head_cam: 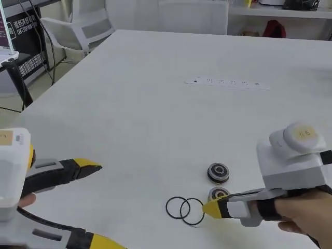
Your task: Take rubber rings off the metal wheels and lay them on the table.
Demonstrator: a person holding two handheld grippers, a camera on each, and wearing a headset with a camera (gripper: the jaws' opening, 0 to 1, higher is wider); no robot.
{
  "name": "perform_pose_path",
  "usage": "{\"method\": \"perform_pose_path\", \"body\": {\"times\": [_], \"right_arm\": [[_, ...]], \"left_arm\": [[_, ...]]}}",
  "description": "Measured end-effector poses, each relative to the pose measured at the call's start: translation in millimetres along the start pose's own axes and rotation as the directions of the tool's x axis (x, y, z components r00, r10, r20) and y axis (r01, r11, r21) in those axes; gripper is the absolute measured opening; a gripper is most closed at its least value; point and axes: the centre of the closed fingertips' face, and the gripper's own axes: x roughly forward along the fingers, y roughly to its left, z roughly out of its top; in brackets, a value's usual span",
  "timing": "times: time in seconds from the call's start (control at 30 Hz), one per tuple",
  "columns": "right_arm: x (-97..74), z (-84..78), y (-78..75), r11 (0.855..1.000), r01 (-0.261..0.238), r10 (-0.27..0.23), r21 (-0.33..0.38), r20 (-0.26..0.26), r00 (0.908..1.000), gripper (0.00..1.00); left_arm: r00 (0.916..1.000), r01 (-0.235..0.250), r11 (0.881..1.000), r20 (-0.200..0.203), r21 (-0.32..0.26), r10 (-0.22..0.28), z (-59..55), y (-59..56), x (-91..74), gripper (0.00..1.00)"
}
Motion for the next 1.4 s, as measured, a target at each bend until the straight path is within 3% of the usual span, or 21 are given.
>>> {"method": "perform_pose_path", "body": {"times": [0.53, 0.73, 0.83, 1.03, 1.2, 1.3, 1.4], "right_arm": [[-4.1, 3.2, 4.5, 1.000, -0.011, 0.011, -0.022, 0.003, 0.9999, 0.06], [-7.8, 9.2, 7.1, 0.998, -0.007, 0.008, -0.058, 0.022, 0.9997, 0.12], [-11.7, 16.0, 9.7, 0.995, -0.003, 0.007, -0.097, 0.047, 0.9988, 0.16], [-19.4, 31.0, 20.2, 0.985, -0.012, 0.032, -0.175, 0.109, 0.9936, 0.23], [-27.5, 47.1, 29.3, 0.982, -0.024, 0.058, -0.187, 0.179, 0.9822, 0.29], [-31.6, 55.4, 35.2, 0.971, -0.005, 0.057, -0.240, 0.210, 0.9761, 0.32], [-37.1, 63.0, 40.8, 0.968, -0.011, 0.072, -0.249, 0.236, 0.9691, 0.35]], "left_arm": [[0.9998, -0.018, 1.000, 0.005, 0.003, 0.018, 1.3, 2.1, -1.2, 0.94], [0.9998, -0.019, 1.000, 0.005, 0.003, 0.019, 1.2, 2.1, -1.2, 0.94], [0.9997, -0.024, 1.000, -0.010, 0.002, 0.024, -1.3, 3.1, -1.4, 0.95], [0.9995, -0.030, 1.000, 0.003, 0.001, 0.030, 1.1, 4.0, -2.3, 0.95], [0.9995, -0.030, 1.000, 0.006, -0.004, 0.030, 1.8, 4.2, -2.6, 0.96], [0.9993, -0.035, 0.999, 0.016, 0.005, 0.035, 3.9, 4.8, -3.4, 0.95], [0.9994, -0.032, 0.999, 0.017, 0.007, 0.032, 4.2, 4.8, -3.3, 0.95]]}}
